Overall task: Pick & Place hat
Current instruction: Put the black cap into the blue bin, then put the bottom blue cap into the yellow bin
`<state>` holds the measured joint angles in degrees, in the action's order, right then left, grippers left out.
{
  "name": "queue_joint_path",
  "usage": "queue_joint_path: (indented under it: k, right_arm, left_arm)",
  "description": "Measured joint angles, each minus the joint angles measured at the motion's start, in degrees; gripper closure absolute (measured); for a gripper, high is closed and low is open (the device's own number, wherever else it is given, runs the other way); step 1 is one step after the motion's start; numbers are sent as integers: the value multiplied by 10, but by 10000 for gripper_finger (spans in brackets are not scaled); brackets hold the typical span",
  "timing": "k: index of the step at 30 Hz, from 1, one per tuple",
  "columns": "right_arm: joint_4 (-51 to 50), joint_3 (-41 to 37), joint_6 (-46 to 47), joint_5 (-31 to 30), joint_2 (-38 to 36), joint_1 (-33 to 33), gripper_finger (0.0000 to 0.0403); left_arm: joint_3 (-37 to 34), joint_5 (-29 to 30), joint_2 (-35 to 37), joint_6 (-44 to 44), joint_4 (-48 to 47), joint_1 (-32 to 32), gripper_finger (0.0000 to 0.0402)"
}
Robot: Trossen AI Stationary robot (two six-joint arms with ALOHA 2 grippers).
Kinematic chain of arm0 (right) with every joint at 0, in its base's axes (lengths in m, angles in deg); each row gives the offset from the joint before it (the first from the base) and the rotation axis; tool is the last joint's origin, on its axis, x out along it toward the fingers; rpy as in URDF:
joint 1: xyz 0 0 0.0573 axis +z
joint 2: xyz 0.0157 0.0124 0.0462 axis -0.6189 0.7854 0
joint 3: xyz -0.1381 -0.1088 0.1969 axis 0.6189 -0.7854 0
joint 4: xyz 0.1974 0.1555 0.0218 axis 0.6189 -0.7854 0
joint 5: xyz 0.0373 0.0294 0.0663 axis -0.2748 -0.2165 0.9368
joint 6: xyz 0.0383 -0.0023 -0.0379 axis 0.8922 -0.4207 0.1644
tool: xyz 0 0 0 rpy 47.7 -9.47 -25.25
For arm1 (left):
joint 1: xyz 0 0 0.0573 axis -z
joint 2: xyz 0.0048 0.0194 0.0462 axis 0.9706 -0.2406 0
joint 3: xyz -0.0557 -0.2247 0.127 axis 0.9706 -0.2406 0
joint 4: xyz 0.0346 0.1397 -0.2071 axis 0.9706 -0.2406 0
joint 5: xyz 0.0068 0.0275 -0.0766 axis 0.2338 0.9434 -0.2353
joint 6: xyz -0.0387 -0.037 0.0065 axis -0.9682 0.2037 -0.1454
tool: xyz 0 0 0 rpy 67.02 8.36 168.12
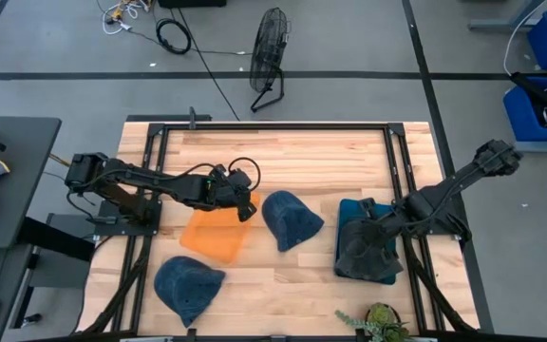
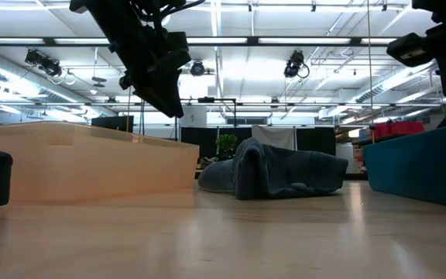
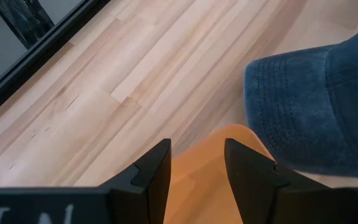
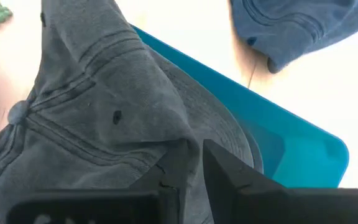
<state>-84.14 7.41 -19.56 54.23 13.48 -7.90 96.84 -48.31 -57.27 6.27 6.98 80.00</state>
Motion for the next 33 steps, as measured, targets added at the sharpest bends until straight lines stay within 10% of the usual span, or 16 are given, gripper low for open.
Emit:
queue_joint_path:
  k: [12,22,33]
  right_arm:
    - [-73,88,15,25,0,-6,346]
    - [-6,240,77,-25,0,-6,346]
    - [68,198,72,-111,21,-6,338]
  left_arm:
    - [0,-5,0,0,0,1,248]
    - [42,-142,55,26,-48,6,248]
    - [106,-237,146,-100,-298,111,248]
